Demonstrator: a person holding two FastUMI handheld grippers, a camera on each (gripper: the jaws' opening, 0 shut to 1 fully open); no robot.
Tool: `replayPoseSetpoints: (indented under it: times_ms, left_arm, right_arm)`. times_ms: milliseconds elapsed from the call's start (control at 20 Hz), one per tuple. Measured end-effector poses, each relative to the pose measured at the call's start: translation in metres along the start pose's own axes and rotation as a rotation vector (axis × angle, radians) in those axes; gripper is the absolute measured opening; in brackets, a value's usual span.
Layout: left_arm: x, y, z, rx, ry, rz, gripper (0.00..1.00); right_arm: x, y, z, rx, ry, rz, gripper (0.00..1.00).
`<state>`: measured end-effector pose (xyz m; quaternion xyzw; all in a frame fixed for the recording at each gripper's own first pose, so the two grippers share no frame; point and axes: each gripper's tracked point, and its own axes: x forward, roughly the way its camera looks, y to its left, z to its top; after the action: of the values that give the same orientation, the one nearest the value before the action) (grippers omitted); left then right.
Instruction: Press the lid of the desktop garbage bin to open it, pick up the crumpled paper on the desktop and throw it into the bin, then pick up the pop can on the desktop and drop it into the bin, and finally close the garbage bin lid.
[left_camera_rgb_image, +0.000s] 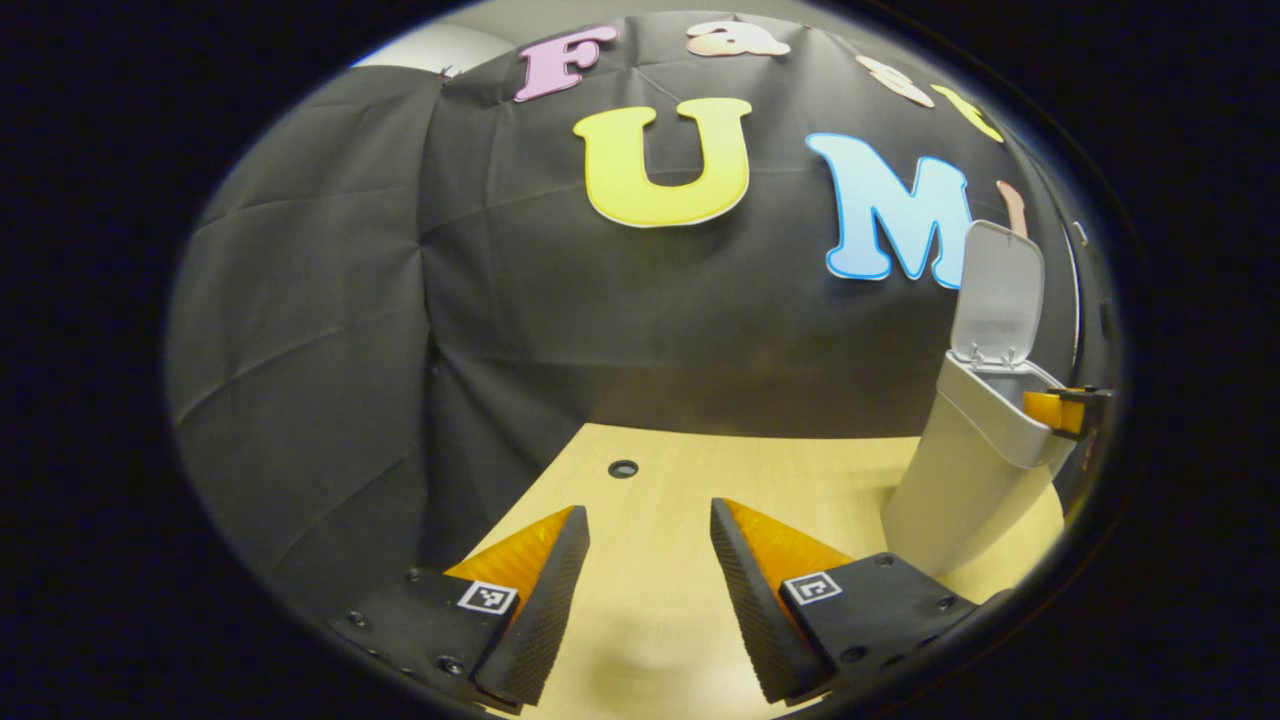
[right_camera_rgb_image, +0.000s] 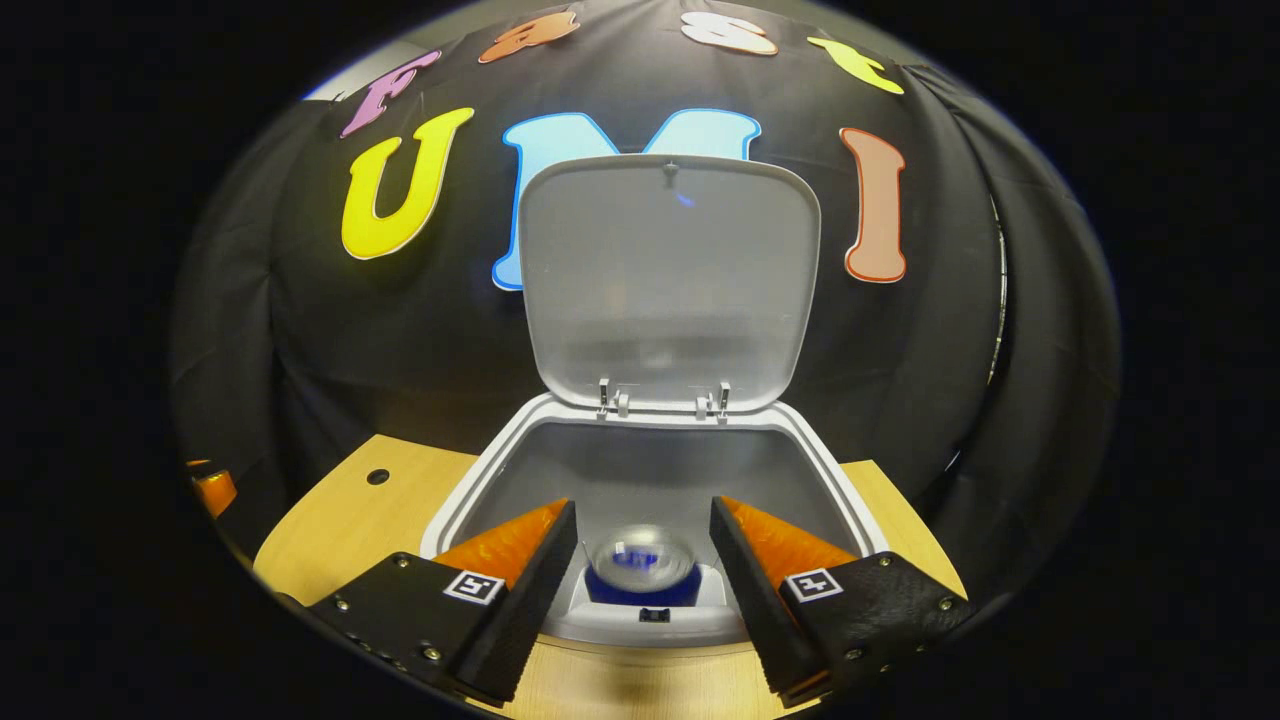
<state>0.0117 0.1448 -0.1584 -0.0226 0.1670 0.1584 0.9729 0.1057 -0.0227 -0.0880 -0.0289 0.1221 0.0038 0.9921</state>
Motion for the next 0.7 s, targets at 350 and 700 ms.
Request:
replayPoseSetpoints:
  times_ms: [350, 700]
  left_arm:
    - [-0.0019, 0.0018, -0.0005, -0.004, -0.001, 0.004, 0.82]
    - [-0.0057, 0.0032, -0.0007, 0.003, -0.003, 0.004, 0.82]
  right_arm:
    - [0.0004, 0.0002, 0.0001, 0.002, -0.004, -0.001, 0.94]
    - [-0.0015, -0.0003, -0.0009, 0.007, 0.002, -0.002, 0.95]
